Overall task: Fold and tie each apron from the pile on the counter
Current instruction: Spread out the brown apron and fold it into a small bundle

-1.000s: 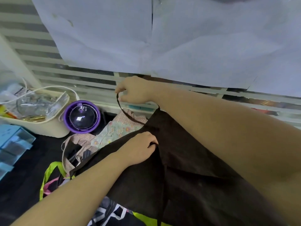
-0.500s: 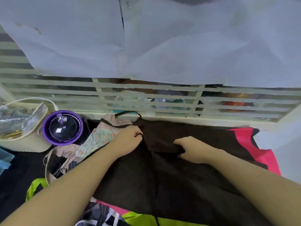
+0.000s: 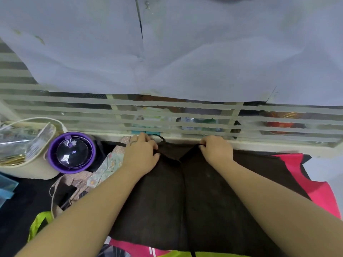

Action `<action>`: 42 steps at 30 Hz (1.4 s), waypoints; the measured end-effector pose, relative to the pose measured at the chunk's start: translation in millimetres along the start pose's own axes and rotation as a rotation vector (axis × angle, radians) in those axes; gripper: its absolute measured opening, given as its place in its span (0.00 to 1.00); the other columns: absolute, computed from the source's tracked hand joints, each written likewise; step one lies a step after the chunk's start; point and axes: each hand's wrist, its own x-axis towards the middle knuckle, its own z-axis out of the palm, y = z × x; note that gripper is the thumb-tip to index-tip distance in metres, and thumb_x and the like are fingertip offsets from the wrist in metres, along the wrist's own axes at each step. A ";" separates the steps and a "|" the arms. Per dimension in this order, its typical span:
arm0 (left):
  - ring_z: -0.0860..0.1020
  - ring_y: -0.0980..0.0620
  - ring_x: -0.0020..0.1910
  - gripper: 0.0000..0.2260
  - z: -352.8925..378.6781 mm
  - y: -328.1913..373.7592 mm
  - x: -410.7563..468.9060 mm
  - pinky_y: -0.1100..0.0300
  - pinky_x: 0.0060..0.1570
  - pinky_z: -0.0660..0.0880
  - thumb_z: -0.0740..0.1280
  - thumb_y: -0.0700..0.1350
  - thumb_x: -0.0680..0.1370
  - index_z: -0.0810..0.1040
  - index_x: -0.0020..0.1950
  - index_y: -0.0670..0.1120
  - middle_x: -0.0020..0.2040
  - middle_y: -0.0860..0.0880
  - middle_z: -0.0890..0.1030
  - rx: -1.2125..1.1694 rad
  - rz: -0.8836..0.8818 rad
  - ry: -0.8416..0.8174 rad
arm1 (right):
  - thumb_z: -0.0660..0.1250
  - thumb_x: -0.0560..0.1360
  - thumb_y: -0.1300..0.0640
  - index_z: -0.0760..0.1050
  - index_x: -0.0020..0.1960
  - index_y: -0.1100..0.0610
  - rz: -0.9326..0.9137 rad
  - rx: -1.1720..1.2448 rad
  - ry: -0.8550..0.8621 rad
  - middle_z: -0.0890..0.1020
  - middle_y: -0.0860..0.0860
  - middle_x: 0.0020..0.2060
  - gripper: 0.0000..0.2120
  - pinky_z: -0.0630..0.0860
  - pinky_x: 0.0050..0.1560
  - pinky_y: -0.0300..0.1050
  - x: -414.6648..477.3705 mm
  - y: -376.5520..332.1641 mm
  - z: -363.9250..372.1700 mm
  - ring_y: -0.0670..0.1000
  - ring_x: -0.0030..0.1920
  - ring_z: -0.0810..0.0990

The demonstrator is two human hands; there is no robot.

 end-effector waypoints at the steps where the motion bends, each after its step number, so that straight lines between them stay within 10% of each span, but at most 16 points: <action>1: 0.69 0.46 0.63 0.15 0.2 2.7 4.6 0.53 0.64 0.67 0.66 0.55 0.77 0.76 0.62 0.52 0.63 0.49 0.69 0.015 -0.003 -0.003 | 0.63 0.78 0.54 0.78 0.56 0.51 0.024 0.087 -0.021 0.81 0.51 0.48 0.09 0.76 0.48 0.47 5.5 -2.6 2.2 0.52 0.50 0.79; 6: 0.74 0.46 0.62 0.20 8.6 7.9 23.1 0.50 0.62 0.71 0.69 0.52 0.75 0.74 0.66 0.49 0.64 0.45 0.73 -0.217 -0.169 -0.120 | 0.69 0.75 0.55 0.70 0.67 0.52 0.005 0.376 -0.089 0.73 0.52 0.64 0.21 0.74 0.59 0.46 6.5 -13.7 22.1 0.52 0.57 0.76; 11: 0.76 0.48 0.57 0.15 8.3 15.4 29.5 0.62 0.52 0.68 0.71 0.44 0.75 0.77 0.60 0.43 0.56 0.46 0.79 -0.499 -0.223 0.045 | 0.68 0.75 0.46 0.75 0.61 0.52 -0.039 0.459 -0.064 0.78 0.49 0.58 0.18 0.73 0.57 0.44 8.5 -21.0 27.2 0.49 0.59 0.76; 18: 0.77 0.48 0.54 0.10 12.3 15.9 23.6 0.65 0.47 0.65 0.69 0.44 0.77 0.78 0.56 0.42 0.52 0.46 0.80 -0.413 -0.216 -0.051 | 0.67 0.77 0.54 0.75 0.58 0.54 0.042 0.475 -0.075 0.80 0.52 0.53 0.11 0.71 0.47 0.40 20.3 -37.7 29.6 0.48 0.49 0.76; 28: 0.79 0.48 0.50 0.14 8.3 8.2 23.6 0.57 0.47 0.74 0.68 0.55 0.76 0.80 0.50 0.44 0.46 0.47 0.82 -0.277 -0.211 -0.110 | 0.63 0.78 0.55 0.71 0.68 0.49 -0.345 0.170 -0.143 0.68 0.47 0.70 0.19 0.61 0.70 0.46 -27.2 -21.7 25.0 0.48 0.71 0.64; 33: 0.74 0.47 0.60 0.18 7.9 20.2 40.0 0.58 0.56 0.70 0.69 0.47 0.77 0.71 0.65 0.47 0.60 0.45 0.77 -0.437 -0.192 -0.199 | 0.62 0.79 0.53 0.71 0.59 0.49 -0.107 0.656 -0.324 0.78 0.48 0.54 0.09 0.73 0.52 0.40 -26.8 -43.4 13.6 0.46 0.52 0.76; 38: 0.71 0.54 0.57 0.09 5.0 11.4 40.2 0.61 0.55 0.65 0.68 0.40 0.77 0.77 0.56 0.50 0.58 0.49 0.75 -0.692 -0.157 -0.287 | 0.66 0.77 0.58 0.74 0.50 0.51 -0.059 1.007 -0.711 0.85 0.50 0.45 0.04 0.74 0.45 0.39 -28.1 -50.6 -2.0 0.45 0.39 0.78; 42: 0.78 0.52 0.54 0.08 9.6 3.6 31.1 0.63 0.51 0.73 0.68 0.39 0.76 0.81 0.52 0.49 0.52 0.49 0.82 -0.773 -0.133 -0.314 | 0.66 0.76 0.61 0.78 0.50 0.53 -0.171 1.046 -0.600 0.82 0.49 0.44 0.05 0.78 0.47 0.38 -13.1 -62.3 -40.5 0.44 0.39 0.78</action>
